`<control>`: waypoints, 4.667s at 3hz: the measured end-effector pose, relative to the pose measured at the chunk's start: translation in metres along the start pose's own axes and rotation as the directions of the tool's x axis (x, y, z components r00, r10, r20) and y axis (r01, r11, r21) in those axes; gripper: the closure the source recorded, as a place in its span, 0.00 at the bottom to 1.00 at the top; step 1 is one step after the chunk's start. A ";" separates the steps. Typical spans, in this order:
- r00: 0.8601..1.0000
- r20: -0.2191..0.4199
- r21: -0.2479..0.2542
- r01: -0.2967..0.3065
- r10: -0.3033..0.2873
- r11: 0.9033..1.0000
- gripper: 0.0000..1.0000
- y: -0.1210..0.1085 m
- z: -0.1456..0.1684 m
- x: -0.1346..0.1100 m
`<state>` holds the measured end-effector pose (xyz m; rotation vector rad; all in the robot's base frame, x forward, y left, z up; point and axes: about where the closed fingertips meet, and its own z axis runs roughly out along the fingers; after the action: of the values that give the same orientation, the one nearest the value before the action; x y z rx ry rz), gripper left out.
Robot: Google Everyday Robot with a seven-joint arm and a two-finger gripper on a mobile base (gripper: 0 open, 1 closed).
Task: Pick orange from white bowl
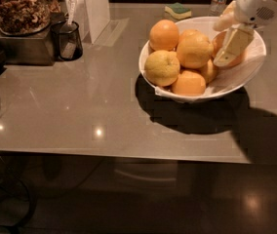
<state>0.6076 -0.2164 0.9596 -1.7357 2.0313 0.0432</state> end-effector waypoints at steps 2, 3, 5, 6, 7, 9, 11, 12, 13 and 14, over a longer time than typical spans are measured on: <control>0.997 -0.063 -0.035 0.032 -0.034 0.999 0.29 -0.003 0.015 0.009; 0.993 -0.116 -0.022 0.030 -0.032 0.999 0.28 -0.008 0.009 0.027; 0.992 -0.129 -0.032 0.014 -0.018 0.999 0.27 -0.009 0.012 0.043; 0.997 -0.070 -0.072 -0.016 0.011 0.997 0.29 0.001 0.028 0.040; 0.998 -0.051 -0.095 -0.028 0.023 0.995 0.35 0.005 0.033 0.038; 0.998 -0.051 -0.095 -0.028 0.023 0.995 0.93 -0.001 0.028 0.035; 0.998 -0.019 -0.084 -0.059 0.058 0.995 1.00 0.004 0.027 0.037; 0.991 0.135 -0.028 0.007 -0.003 1.000 1.00 0.013 -0.021 0.009; 0.970 0.240 0.015 0.039 -0.041 0.999 1.00 0.021 -0.059 -0.007; 0.945 0.326 0.050 0.020 -0.035 0.999 1.00 0.029 -0.090 -0.009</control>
Offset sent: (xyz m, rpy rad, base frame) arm 0.0026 -0.0201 -0.0208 -0.1303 0.0711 0.0290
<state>0.5521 -0.2307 1.0352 -1.6066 1.7519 0.2569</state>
